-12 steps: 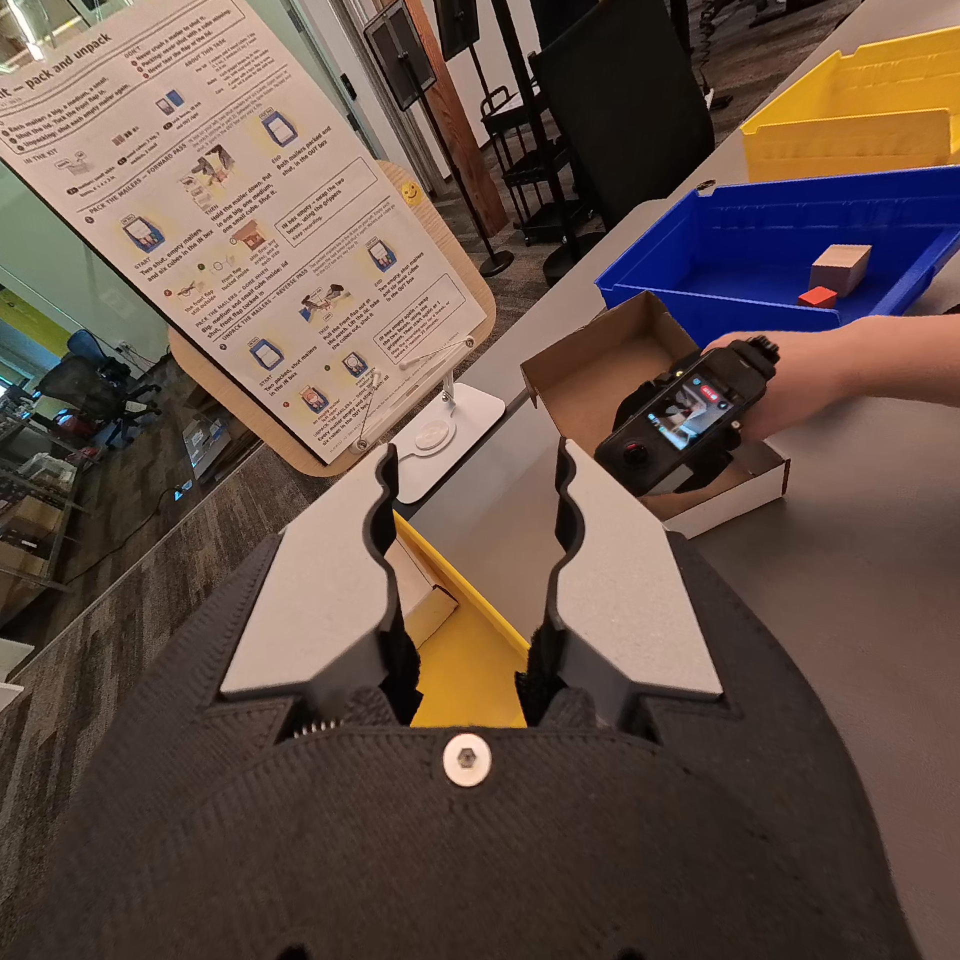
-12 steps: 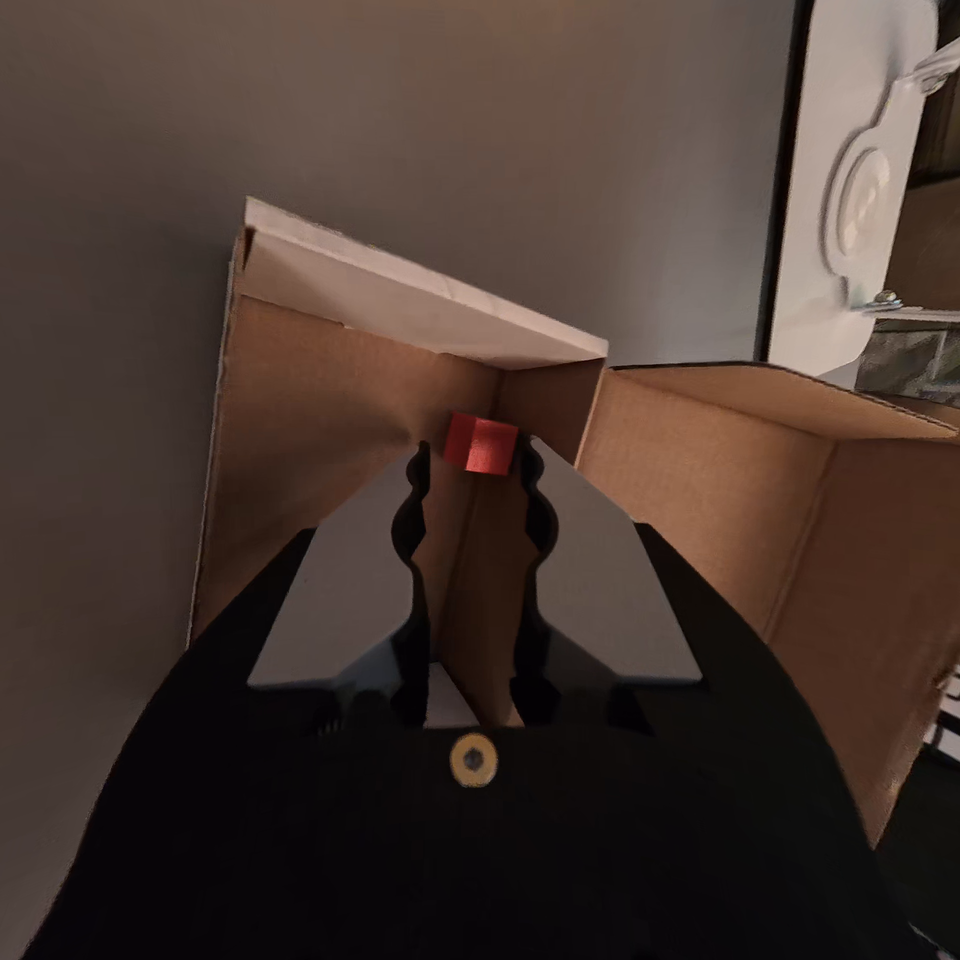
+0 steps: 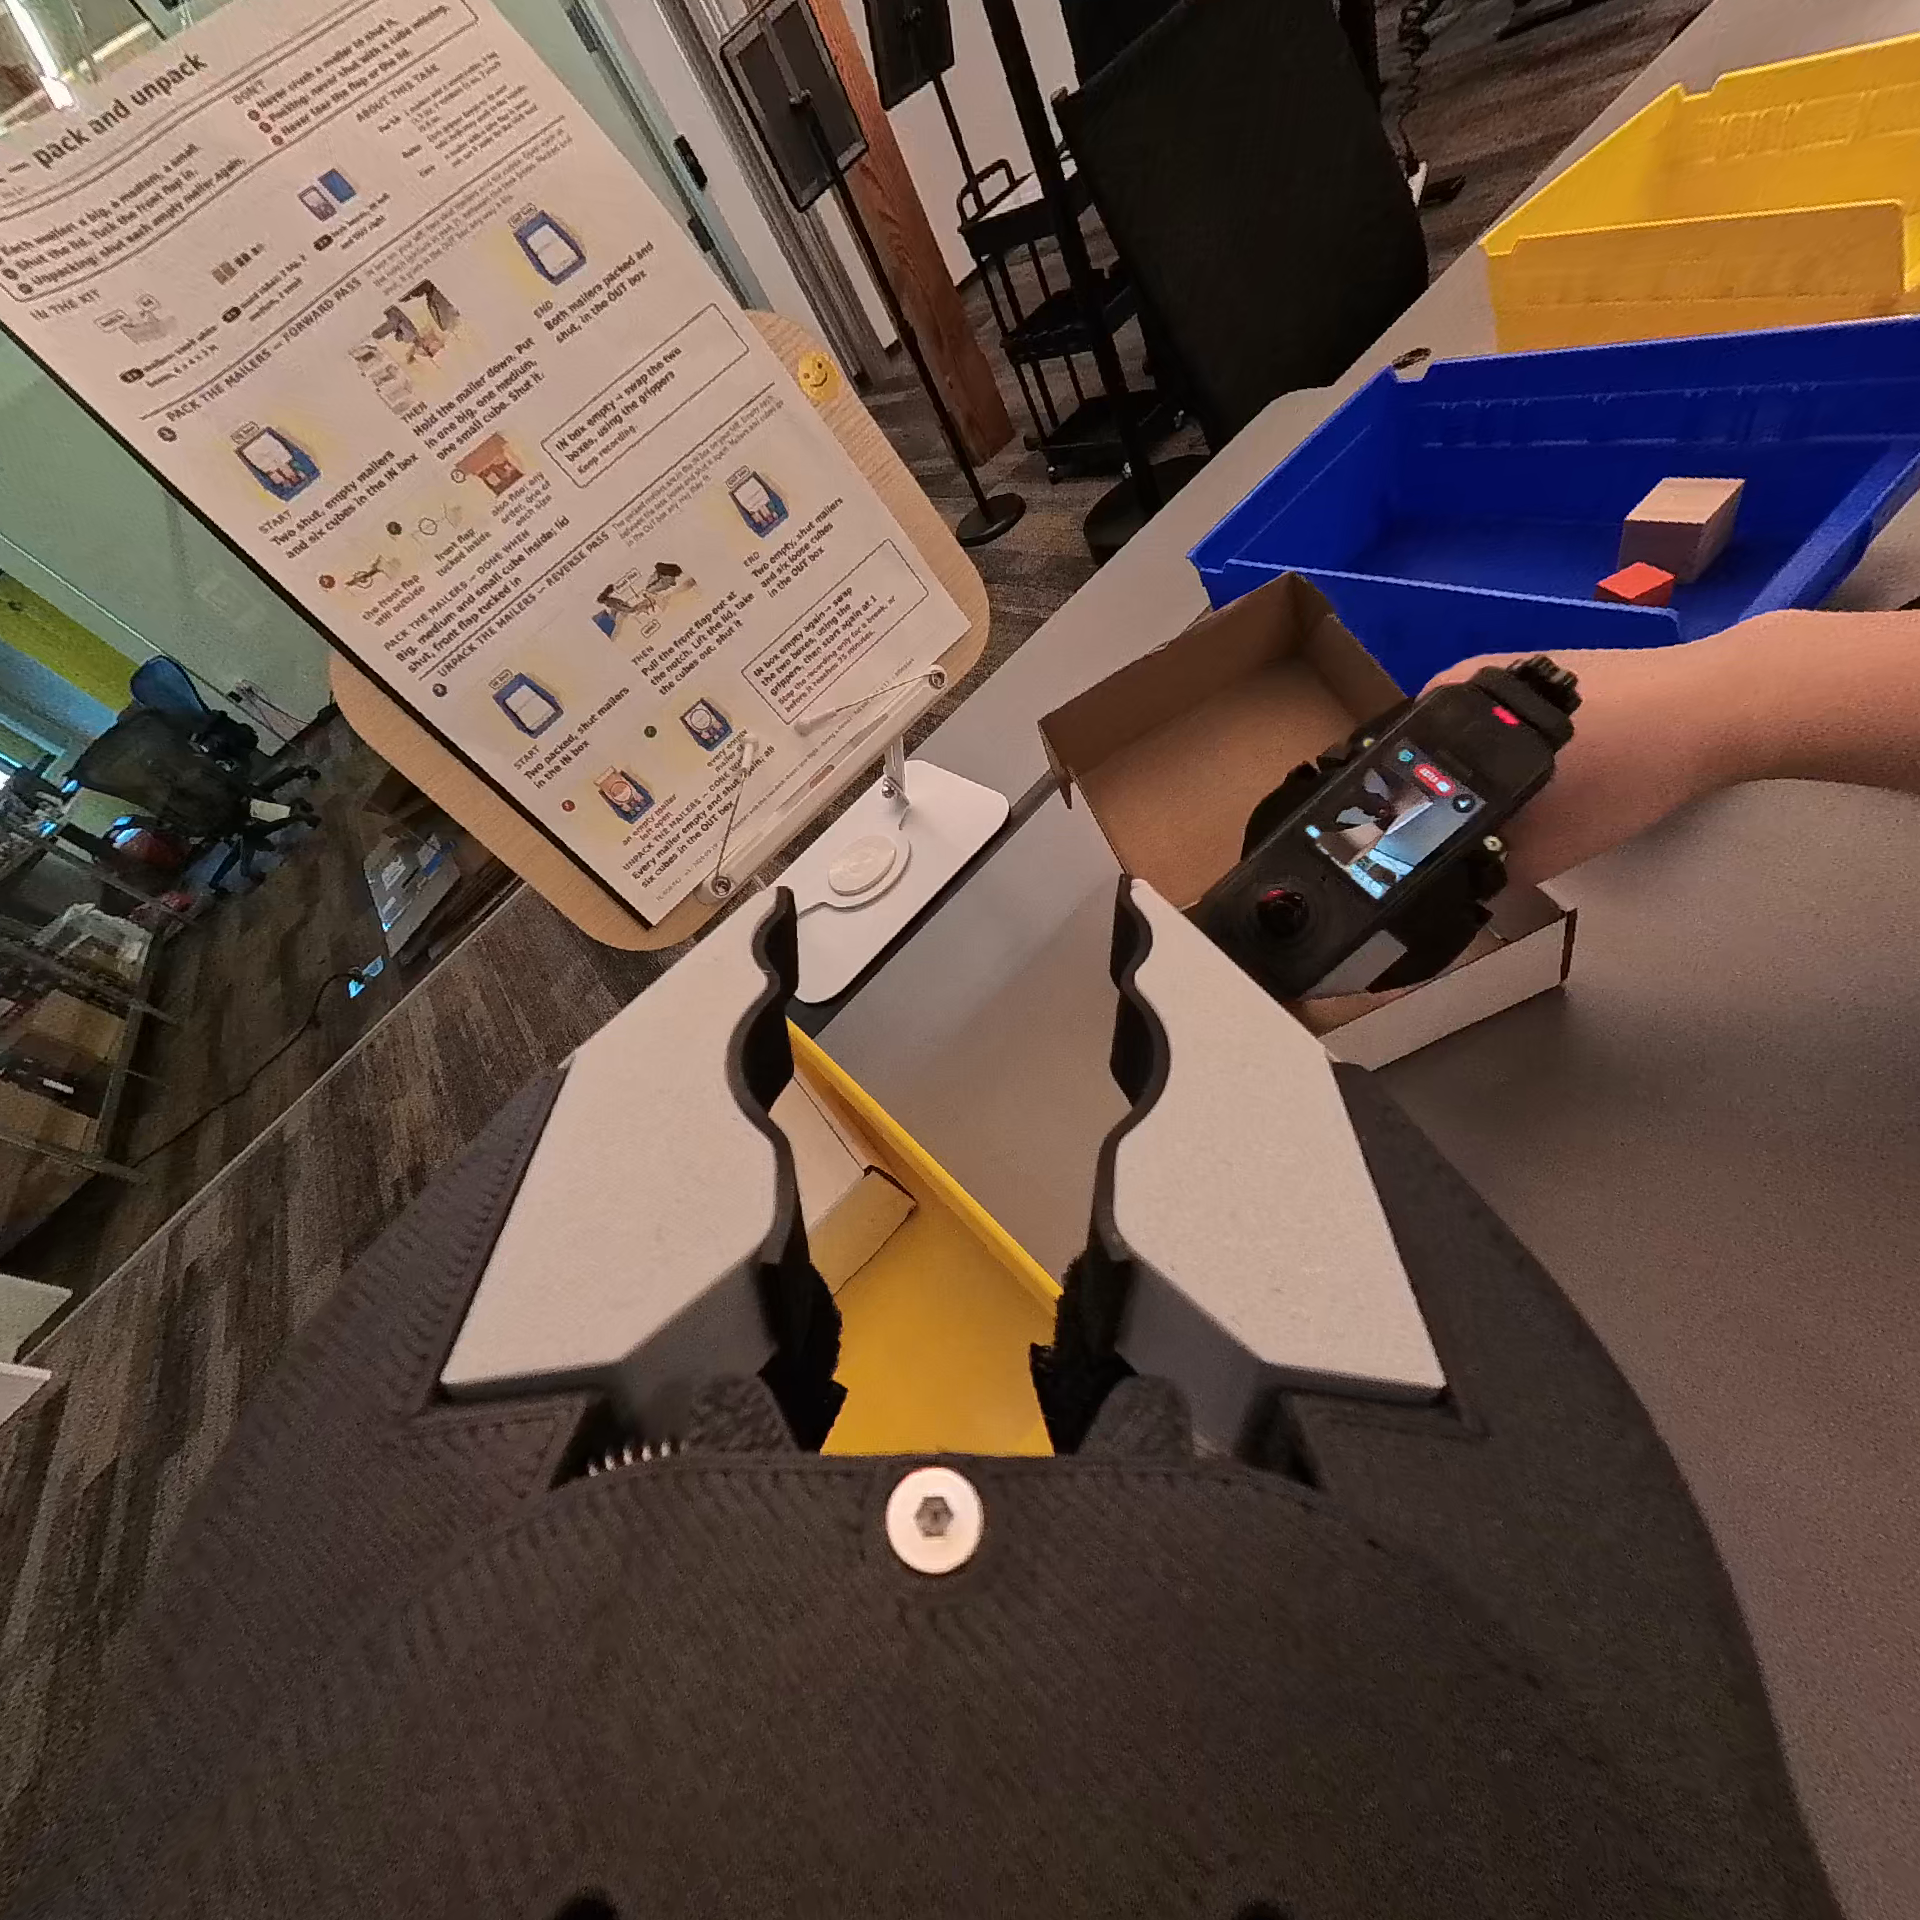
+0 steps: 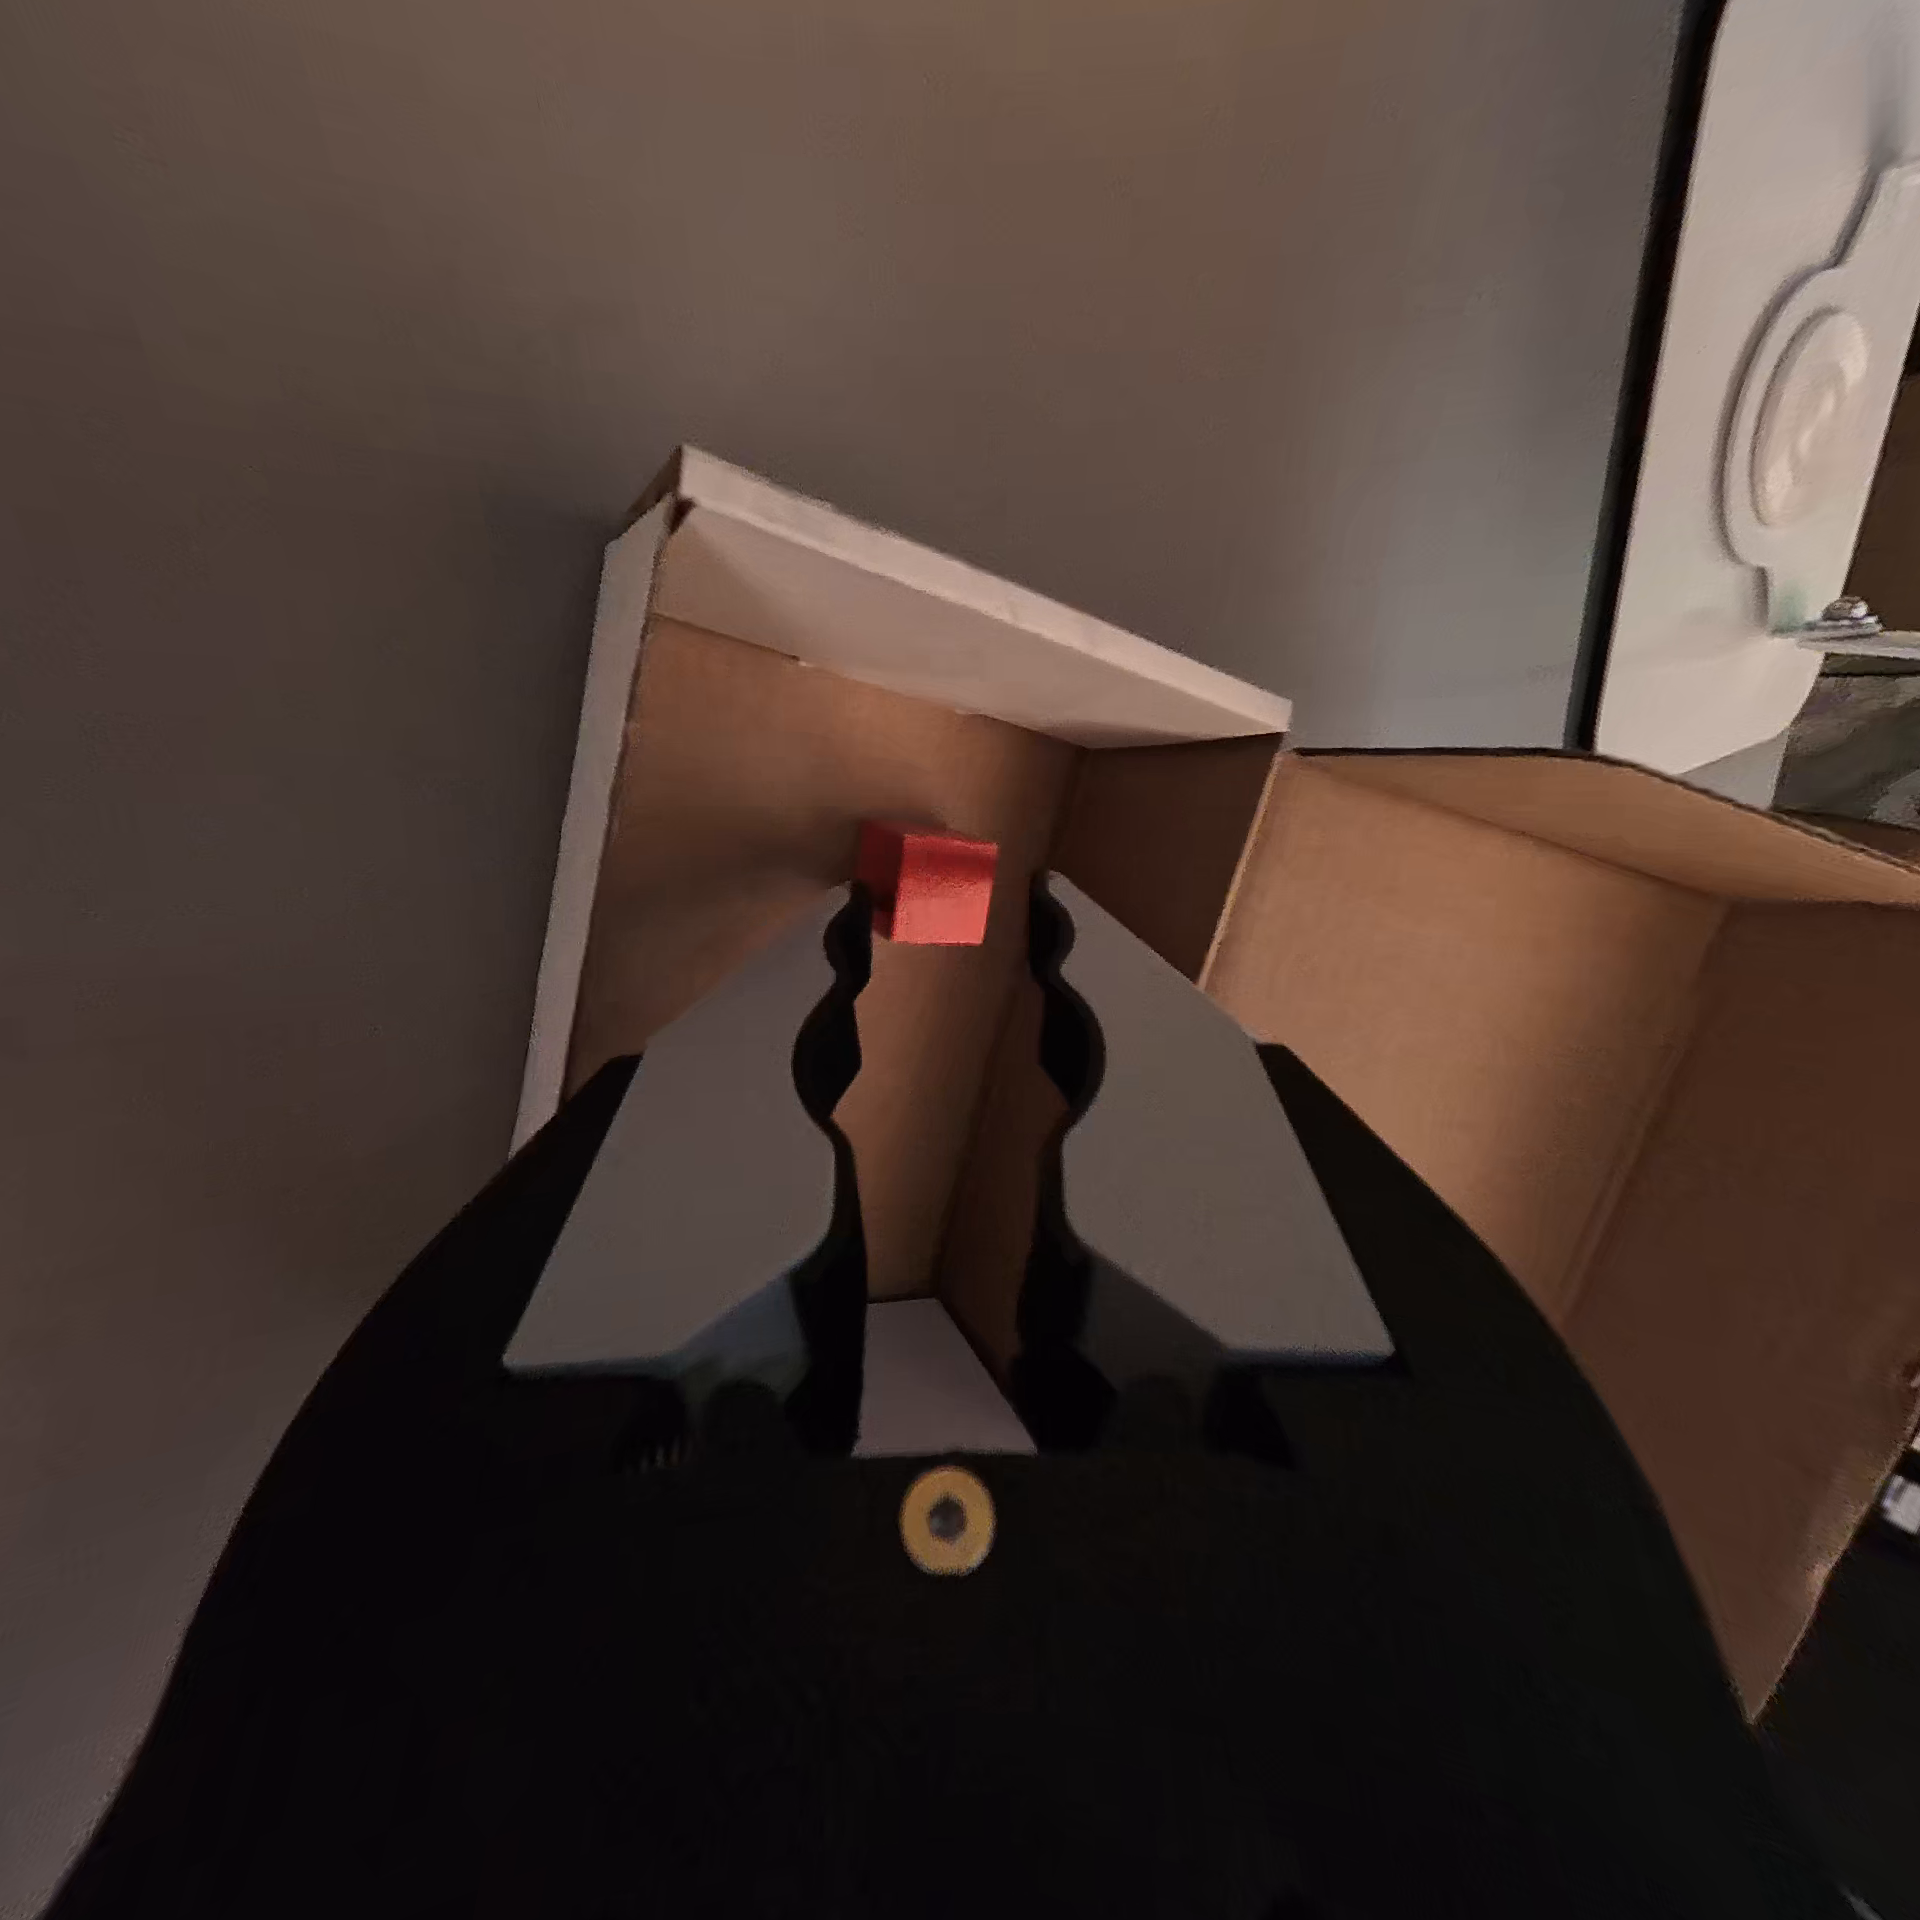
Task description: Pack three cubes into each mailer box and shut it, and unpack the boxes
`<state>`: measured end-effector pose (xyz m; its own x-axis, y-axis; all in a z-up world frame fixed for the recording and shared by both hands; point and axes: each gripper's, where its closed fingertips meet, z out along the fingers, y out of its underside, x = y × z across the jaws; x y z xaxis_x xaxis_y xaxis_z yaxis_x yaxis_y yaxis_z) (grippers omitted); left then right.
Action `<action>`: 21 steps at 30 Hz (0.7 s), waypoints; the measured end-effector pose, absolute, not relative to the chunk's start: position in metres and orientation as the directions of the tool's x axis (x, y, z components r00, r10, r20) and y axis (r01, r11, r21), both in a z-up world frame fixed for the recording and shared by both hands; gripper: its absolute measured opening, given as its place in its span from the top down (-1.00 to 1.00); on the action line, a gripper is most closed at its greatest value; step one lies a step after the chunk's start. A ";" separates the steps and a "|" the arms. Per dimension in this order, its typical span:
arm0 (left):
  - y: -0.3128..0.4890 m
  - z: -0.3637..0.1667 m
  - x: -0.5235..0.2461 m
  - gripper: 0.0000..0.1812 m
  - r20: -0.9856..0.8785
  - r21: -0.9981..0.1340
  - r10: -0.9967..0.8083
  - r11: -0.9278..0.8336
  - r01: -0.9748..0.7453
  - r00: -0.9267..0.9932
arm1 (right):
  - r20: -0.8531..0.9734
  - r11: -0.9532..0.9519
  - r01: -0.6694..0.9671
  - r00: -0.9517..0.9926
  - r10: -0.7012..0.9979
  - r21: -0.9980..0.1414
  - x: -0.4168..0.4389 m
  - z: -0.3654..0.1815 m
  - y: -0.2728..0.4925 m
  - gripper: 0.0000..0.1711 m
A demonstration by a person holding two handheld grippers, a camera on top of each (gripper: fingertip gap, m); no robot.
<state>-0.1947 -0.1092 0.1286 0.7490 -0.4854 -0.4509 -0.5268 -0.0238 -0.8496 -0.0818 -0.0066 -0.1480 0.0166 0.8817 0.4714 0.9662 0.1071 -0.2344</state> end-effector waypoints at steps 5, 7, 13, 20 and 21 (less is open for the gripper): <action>-0.110 0.127 -0.193 0.34 -0.457 -0.844 -0.488 -0.024 -0.535 0.743 | 0.370 0.012 0.969 0.083 0.925 -0.247 -0.081 -0.159 -0.005 0.50; -0.111 0.127 -0.193 0.34 -0.456 -0.845 -0.491 -0.023 -0.534 0.742 | 0.379 0.030 0.963 0.077 0.922 -0.267 -0.084 -0.156 -0.004 0.73; -0.109 0.126 -0.195 0.34 -0.453 -0.845 -0.491 -0.031 -0.534 0.744 | 0.507 0.082 0.962 0.064 0.859 -0.259 -0.069 -0.106 -0.008 0.75; -0.108 0.126 -0.195 0.35 -0.454 -0.844 -0.490 -0.032 -0.536 0.744 | 0.576 -0.037 0.920 0.275 0.770 -0.389 0.076 0.005 -0.004 0.75; -0.108 0.126 -0.194 0.35 -0.457 -0.842 -0.490 -0.031 -0.538 0.743 | 0.545 -0.072 0.908 0.309 0.779 -0.413 0.101 0.005 -0.001 0.75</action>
